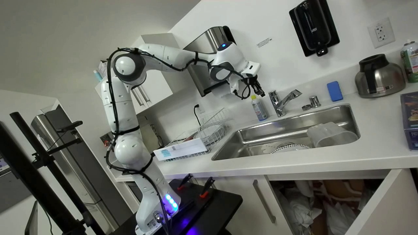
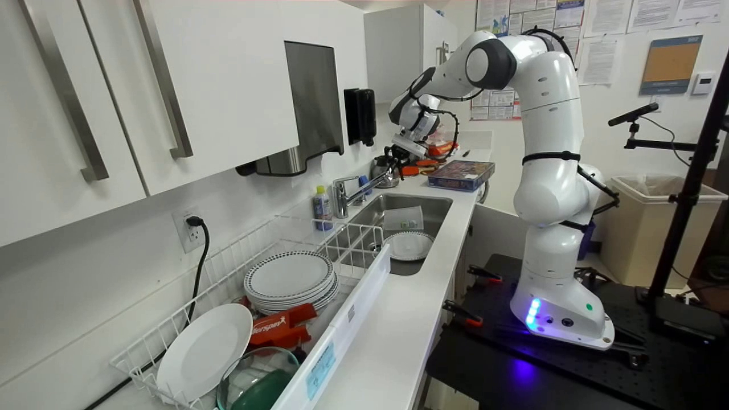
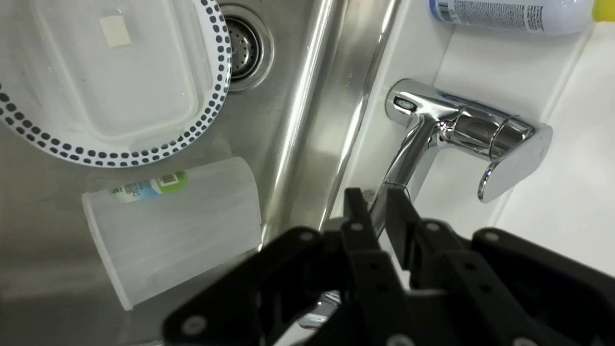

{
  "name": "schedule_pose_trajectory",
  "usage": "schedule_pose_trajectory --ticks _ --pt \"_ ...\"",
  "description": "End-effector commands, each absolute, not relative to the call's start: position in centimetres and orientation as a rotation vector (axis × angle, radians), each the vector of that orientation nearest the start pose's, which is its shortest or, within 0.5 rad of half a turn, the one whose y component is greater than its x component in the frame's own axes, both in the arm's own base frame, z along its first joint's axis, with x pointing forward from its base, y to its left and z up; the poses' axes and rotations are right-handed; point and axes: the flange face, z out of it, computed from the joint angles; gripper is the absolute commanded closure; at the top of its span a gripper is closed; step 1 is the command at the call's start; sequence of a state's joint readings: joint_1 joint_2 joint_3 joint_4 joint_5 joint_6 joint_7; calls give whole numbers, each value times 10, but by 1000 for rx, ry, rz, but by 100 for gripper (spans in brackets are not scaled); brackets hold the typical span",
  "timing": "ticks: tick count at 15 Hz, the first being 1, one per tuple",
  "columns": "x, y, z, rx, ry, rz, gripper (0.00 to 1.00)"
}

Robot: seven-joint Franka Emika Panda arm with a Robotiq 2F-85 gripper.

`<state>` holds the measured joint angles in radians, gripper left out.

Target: Move the faucet to the right, push the faucet handle upwards

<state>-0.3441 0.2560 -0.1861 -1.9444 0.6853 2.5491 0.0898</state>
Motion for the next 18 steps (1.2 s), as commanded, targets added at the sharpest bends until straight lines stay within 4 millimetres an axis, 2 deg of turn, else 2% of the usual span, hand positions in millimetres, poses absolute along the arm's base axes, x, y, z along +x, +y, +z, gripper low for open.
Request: schedule_pose_trajectory --ticks 1,7,8,10,11,13,18 --pt "551 -348 391 -2305 1329 -574 51" --pt "559 -363 383 -2207 1140 -585 5" --pt "563 -364 379 -2188 1124 -581 1" --pt "575 -362 371 -2175 1102 -553 0" --pt "561 -361 374 -2198 1142 -565 0" --pt "563 -362 367 -2200 1143 -552 0" --pt "562 -364 367 -2200 1148 -554 0"
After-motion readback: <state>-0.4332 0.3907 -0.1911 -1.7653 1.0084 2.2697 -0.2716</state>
